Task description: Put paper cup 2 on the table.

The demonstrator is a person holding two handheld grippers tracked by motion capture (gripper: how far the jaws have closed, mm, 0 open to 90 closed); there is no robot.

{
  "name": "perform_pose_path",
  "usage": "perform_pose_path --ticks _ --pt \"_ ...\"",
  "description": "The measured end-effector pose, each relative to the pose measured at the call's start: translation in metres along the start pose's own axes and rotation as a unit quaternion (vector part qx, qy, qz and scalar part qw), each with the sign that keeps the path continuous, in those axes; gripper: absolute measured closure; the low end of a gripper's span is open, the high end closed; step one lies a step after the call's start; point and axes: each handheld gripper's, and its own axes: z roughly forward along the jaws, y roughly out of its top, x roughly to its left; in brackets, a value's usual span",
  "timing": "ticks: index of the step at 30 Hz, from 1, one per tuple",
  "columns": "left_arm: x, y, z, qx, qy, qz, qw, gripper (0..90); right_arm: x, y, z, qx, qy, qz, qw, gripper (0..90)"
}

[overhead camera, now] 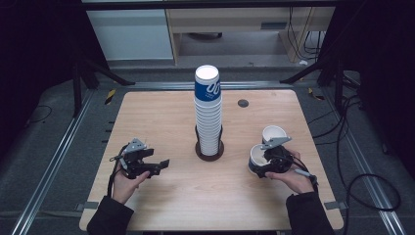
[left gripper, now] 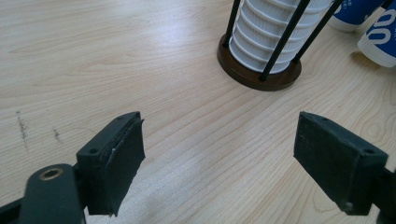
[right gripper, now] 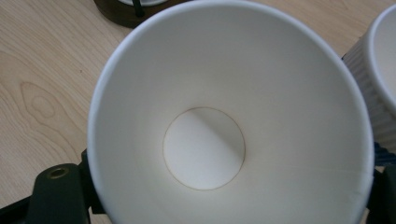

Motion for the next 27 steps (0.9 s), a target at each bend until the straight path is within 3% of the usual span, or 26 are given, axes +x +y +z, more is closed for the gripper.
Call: perform_pose_path --ticks 16,19,27 --pt "0.000 -0.001 0.002 0.008 -0.004 0.004 1.0000 15.4 0.004 -0.003 0.012 0.027 0.009 -0.015 0.9995 16.1" --pt "-0.001 -0.001 0.002 0.007 -0.004 0.005 1.0000 15.3 0.004 -0.003 0.012 0.021 0.009 -0.024 0.9995 11.7" --pt "0.001 -0.002 0.000 0.005 -0.002 0.002 1.0000 15.0 0.004 -0.005 -0.004 -0.016 -0.001 -0.015 0.9998 6.3"
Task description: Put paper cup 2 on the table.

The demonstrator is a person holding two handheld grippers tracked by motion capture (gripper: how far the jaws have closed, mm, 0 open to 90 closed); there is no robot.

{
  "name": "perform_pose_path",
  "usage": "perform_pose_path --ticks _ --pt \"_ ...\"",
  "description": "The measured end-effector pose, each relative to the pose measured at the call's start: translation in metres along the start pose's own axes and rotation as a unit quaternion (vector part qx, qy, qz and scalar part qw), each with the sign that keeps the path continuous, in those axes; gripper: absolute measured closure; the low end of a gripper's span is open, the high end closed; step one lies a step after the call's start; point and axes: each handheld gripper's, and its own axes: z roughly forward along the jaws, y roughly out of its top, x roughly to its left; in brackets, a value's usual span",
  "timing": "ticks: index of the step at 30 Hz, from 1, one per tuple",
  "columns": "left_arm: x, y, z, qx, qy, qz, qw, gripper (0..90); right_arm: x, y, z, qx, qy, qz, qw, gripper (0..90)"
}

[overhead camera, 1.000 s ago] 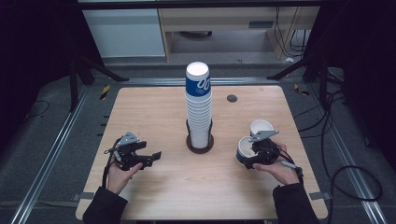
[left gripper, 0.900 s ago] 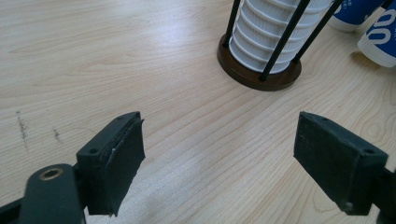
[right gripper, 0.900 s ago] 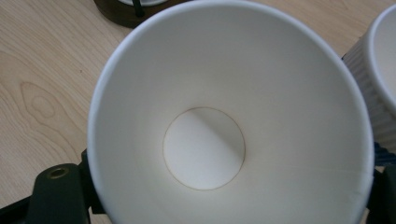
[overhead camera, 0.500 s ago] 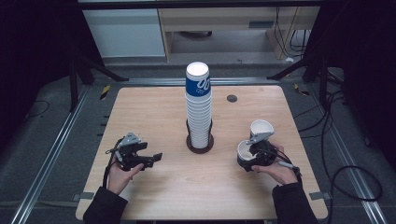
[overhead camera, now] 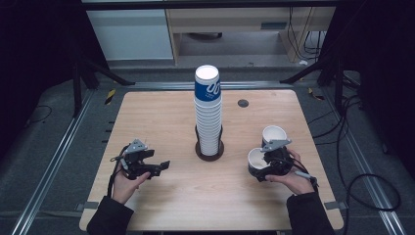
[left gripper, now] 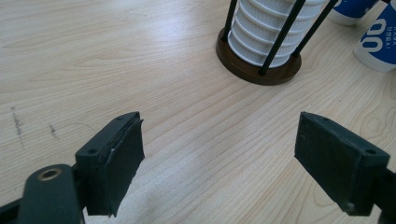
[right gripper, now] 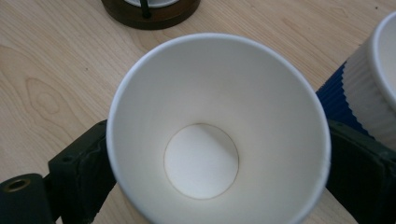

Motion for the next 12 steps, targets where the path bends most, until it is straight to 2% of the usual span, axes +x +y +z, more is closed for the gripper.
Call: perform_pose_path --ticks 4,12 --pt "0.002 0.000 -0.002 -0.001 0.002 -0.004 1.0000 15.0 0.000 -0.010 -0.009 -0.012 -0.003 0.006 0.9999 5.7" --pt "0.005 -0.003 0.000 0.004 0.010 -0.004 0.9999 14.3 -0.004 -0.036 -0.022 -0.012 -0.010 0.026 0.9995 3.9"
